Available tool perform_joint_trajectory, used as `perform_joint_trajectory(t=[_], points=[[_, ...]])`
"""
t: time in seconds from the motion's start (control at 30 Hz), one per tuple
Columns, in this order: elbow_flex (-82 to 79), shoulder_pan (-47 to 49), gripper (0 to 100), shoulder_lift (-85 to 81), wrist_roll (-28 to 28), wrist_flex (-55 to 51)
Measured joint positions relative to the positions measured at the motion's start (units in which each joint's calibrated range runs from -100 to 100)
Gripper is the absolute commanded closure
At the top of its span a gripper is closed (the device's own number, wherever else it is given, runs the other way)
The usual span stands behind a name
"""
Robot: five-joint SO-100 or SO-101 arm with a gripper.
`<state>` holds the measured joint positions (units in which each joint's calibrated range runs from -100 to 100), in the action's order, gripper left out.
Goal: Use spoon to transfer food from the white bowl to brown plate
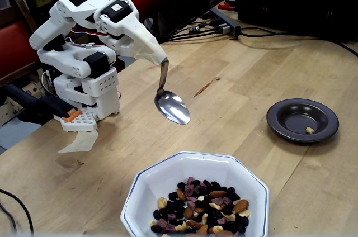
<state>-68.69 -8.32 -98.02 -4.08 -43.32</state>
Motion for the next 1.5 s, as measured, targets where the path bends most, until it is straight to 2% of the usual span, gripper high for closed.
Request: perform_joint_trajectory(t=[0.5,1.5], points=[[0.00,10.07,95,0.00,0.00,0.00],[0.00,10.95,96,0.00,0.00,0.00]])
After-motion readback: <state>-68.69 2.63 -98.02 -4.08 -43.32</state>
